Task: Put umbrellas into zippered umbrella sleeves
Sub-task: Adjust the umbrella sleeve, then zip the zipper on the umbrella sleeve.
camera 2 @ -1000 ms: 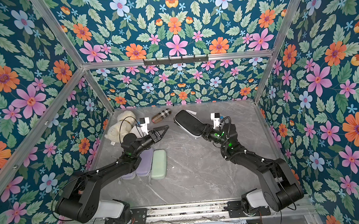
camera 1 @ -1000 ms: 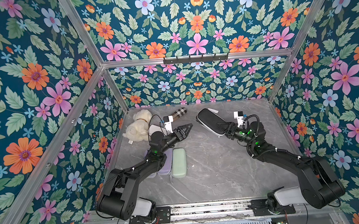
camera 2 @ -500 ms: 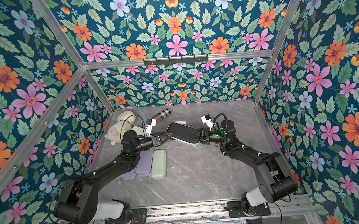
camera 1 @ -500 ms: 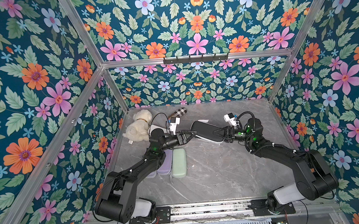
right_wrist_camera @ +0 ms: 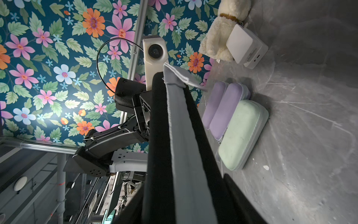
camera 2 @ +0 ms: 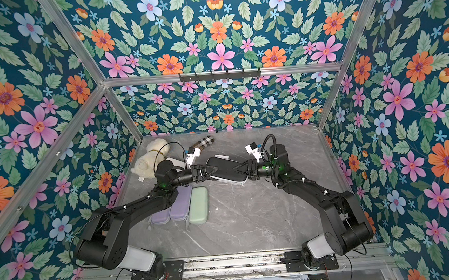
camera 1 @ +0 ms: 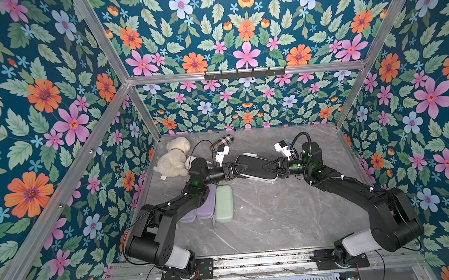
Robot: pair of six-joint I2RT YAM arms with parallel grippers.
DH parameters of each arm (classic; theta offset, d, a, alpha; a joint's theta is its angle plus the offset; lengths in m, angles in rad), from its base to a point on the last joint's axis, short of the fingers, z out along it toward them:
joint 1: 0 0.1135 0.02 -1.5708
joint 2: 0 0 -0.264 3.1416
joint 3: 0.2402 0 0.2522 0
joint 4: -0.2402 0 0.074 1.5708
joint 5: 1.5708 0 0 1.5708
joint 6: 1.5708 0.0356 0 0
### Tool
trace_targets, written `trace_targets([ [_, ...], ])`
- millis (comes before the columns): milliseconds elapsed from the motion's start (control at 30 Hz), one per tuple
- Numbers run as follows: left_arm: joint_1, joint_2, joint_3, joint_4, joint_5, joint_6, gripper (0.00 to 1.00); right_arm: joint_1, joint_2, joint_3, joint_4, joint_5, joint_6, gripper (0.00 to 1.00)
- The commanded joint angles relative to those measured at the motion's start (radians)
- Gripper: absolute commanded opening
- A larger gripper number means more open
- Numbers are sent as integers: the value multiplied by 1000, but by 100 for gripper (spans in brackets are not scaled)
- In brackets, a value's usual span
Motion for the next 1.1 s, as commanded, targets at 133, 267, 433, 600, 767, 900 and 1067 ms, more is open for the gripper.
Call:
trace_targets([
  [133, 60, -34, -90, 151, -225, -21, 5, -37, -80, -173, 41, 169, -3, 70],
  [267, 49, -59, -117, 150, -354, 20, 4, 8, -175, -256, -34, 360, -134, 63],
  [433, 33, -80, -116, 141, -391, 30, 3, 155, -289, -252, -193, 735, -443, 36],
  [600, 12, -112, -103, 86, -390, 55, 4, 242, -263, -163, -270, 913, -654, 36],
  [767, -4, -119, -94, 69, -389, 65, 4, 270, -196, -91, -268, 960, -750, 36],
  [900, -14, -117, -86, 65, -392, 69, 4, 296, -159, -40, -280, 1006, -806, 36],
  [1067, -30, -112, -86, 49, -404, 82, 4, 322, -146, -6, -268, 1034, -838, 33],
])
